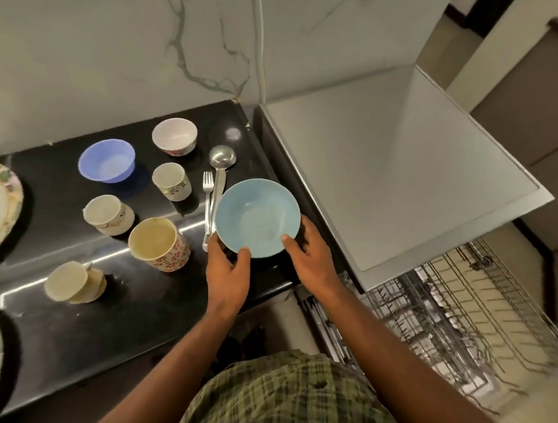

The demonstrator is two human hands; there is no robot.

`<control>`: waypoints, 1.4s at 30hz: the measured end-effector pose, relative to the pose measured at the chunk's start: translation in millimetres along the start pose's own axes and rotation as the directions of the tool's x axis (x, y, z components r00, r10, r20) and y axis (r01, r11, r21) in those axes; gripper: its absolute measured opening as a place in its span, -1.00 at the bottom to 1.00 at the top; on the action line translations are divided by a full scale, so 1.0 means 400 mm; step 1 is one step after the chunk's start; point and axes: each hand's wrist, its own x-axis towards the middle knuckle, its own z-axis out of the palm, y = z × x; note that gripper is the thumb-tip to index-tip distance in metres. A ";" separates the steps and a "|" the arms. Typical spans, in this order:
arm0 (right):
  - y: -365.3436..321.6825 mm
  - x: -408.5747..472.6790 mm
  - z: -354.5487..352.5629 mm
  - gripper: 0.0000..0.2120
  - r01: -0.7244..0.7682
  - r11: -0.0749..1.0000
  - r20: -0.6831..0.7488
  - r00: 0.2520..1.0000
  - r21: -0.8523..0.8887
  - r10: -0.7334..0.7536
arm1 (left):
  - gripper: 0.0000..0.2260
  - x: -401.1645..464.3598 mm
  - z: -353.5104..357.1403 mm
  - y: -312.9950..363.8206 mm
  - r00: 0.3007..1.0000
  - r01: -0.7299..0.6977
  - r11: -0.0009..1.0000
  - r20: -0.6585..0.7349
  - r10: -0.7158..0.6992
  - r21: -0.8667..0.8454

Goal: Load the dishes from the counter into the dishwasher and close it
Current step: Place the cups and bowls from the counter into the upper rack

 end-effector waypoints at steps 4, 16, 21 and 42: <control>-0.018 -0.025 -0.022 -0.61 -0.025 0.966 -0.123 0.991 0.256 0.059 | -0.46 -0.006 0.014 0.029 0.995 0.011 0.999 0.100 -0.008 -0.034; 0.052 -0.142 -0.274 -0.22 -0.037 0.131 0.006 0.973 0.991 0.230 | -0.56 -0.026 0.271 0.146 0.748 -0.262 0.964 0.638 0.182 0.032; 0.152 -0.230 -0.414 -0.10 0.007 -0.017 -0.005 0.988 1.000 0.156 | -0.63 -0.033 0.454 0.181 0.466 -0.427 0.894 0.880 0.090 0.134; 0.688 -0.406 -0.881 -0.12 0.504 -0.115 -0.381 0.765 0.856 0.520 | -0.30 -0.403 0.938 0.031 0.052 -0.843 0.484 0.931 -0.362 0.236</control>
